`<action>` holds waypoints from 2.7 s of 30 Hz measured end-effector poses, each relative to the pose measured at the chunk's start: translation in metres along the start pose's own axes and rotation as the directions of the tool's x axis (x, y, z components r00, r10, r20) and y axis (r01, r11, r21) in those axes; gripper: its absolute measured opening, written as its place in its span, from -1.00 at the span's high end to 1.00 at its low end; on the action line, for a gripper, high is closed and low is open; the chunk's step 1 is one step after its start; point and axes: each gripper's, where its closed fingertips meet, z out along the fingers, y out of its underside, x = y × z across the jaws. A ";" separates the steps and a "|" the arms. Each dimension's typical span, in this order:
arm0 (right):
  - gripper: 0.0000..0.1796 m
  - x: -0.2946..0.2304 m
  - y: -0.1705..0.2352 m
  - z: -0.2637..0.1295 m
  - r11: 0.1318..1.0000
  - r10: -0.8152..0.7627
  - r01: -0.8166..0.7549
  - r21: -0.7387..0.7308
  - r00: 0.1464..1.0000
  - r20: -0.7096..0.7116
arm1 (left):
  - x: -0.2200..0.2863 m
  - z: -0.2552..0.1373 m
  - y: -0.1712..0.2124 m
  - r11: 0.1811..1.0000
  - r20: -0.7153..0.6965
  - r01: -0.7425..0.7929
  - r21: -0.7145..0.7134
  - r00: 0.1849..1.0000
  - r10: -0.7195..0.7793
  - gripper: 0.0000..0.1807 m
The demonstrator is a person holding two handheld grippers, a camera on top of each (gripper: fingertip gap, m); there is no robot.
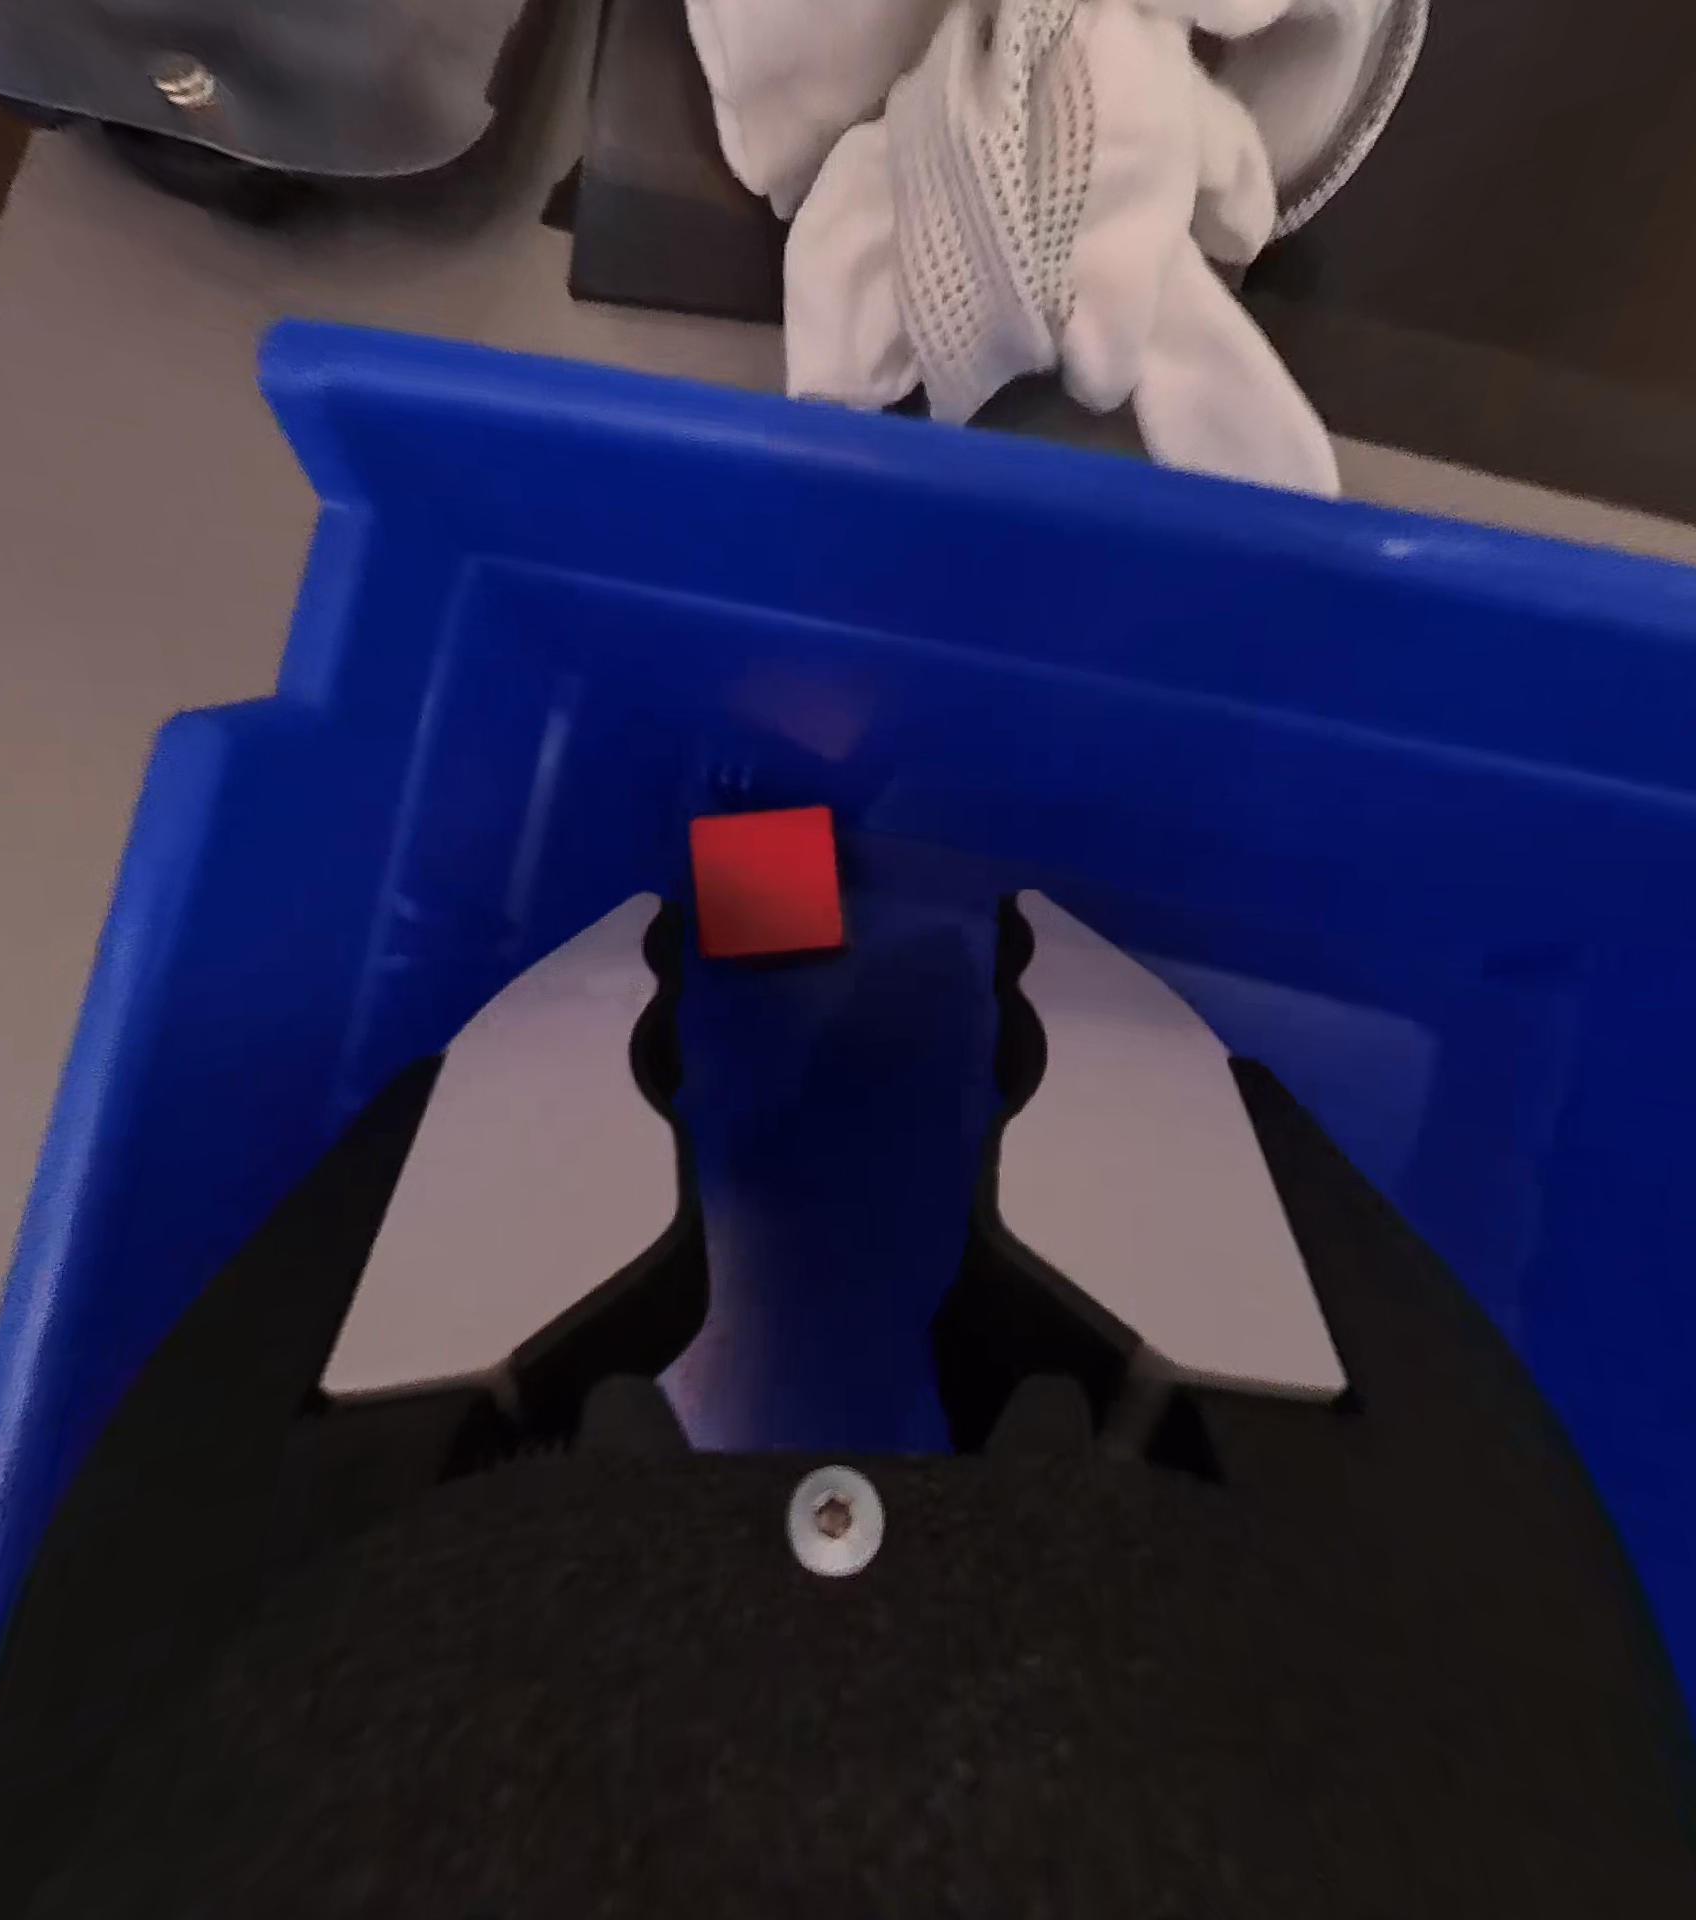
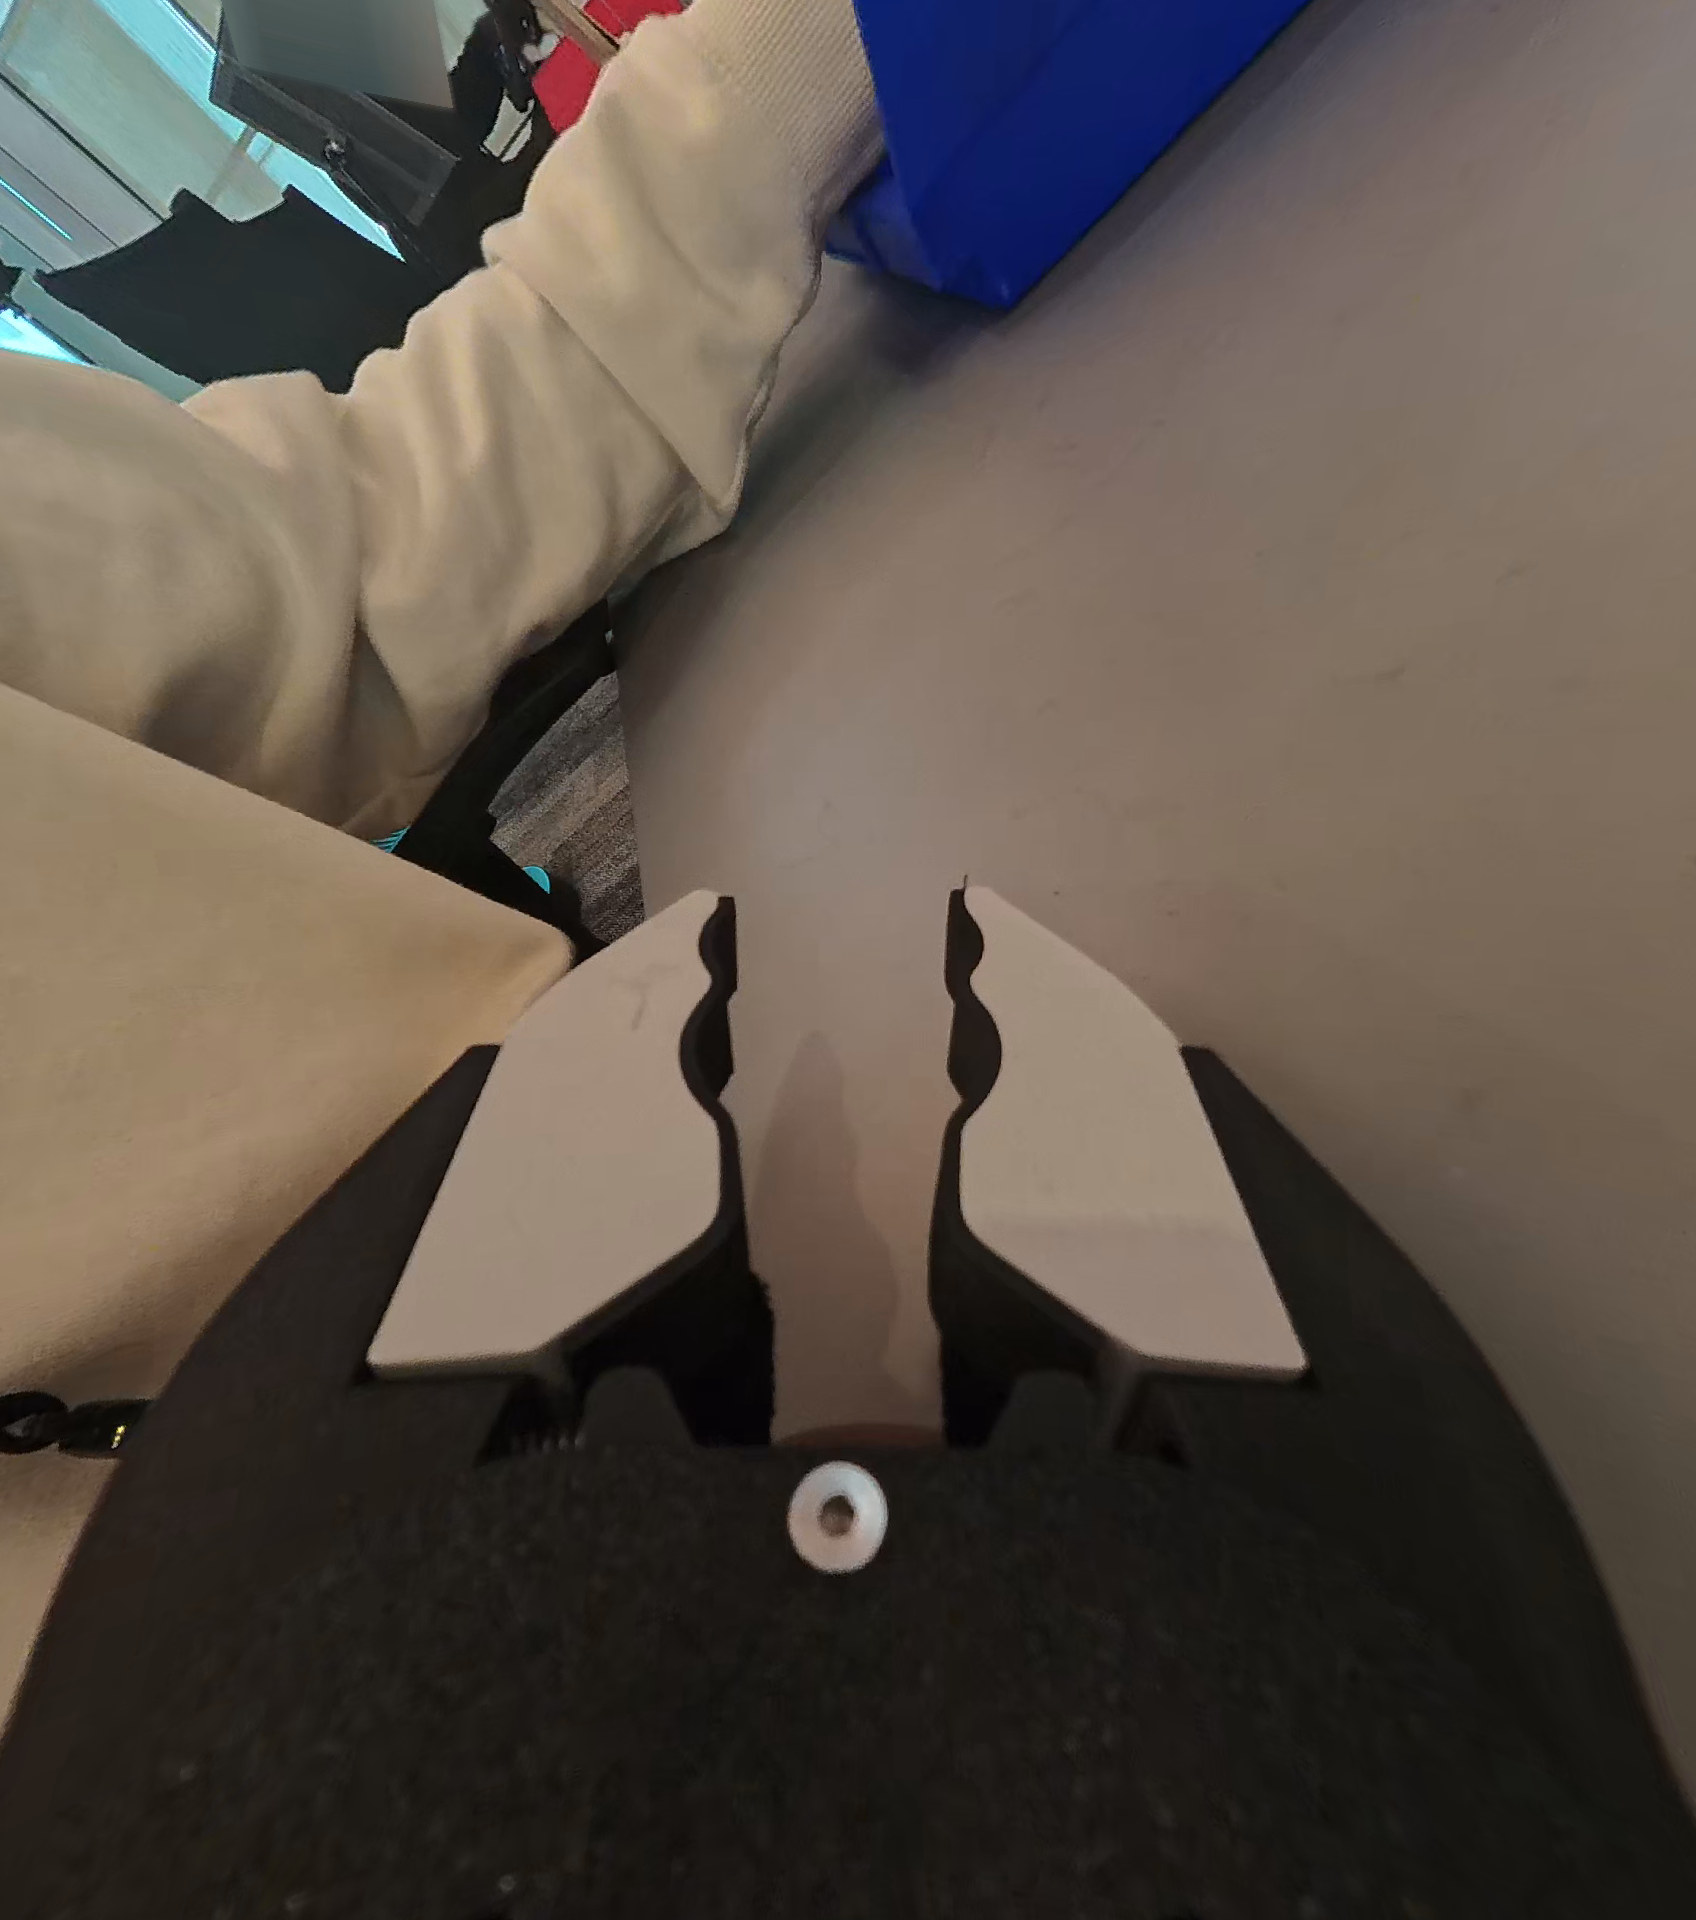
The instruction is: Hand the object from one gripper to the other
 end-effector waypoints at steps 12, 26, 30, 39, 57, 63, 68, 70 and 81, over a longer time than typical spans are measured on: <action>0.57 -0.001 0.005 0.001 1.000 0.005 -0.004 -0.026 1.000 0.015 | 0.005 0.016 0.008 0.995 -0.063 0.094 -0.043 0.993 -0.096 0.59; 0.58 -0.007 0.011 0.003 0.998 -0.011 0.012 -0.060 1.000 0.026 | 0.000 0.018 0.008 0.999 -0.029 0.018 -0.031 0.999 -0.019 0.68; 0.58 -0.008 0.013 0.004 0.997 -0.017 0.019 -0.071 0.999 0.029 | 0.003 0.016 0.008 0.999 -0.058 -0.007 -0.042 0.998 0.004 0.68; 0.59 -0.006 0.007 0.001 1.000 0.012 -0.011 -0.027 0.999 0.034 | 0.011 -0.009 -0.016 0.992 -0.065 -0.055 0.111 0.996 0.063 0.68; 0.55 0.010 -0.225 -0.063 0.950 -0.216 0.234 0.208 0.970 -0.109 | 0.178 -0.287 -0.073 0.346 0.029 -0.378 0.859 0.710 0.704 0.69; 0.40 -0.009 -0.345 -0.048 0.884 -0.415 0.417 0.210 0.908 -0.058 | 0.268 -0.378 -0.037 -0.030 0.274 -0.472 0.881 0.459 0.845 0.69; 0.31 0.000 -0.373 -0.049 0.898 -0.414 0.393 0.199 0.907 0.077 | 0.319 -0.398 -0.020 -0.324 0.580 -0.619 0.716 0.268 0.770 0.69; 0.40 0.007 -0.374 -0.057 0.900 -0.408 0.375 0.222 0.903 0.131 | 0.334 -0.399 -0.018 -0.378 0.638 -0.635 0.673 0.240 0.732 0.69; 0.67 0.079 -0.396 -0.114 0.813 -0.471 0.560 0.162 0.795 -0.382 | 0.378 -0.361 -0.046 -0.034 0.295 -0.536 0.844 0.408 0.864 0.63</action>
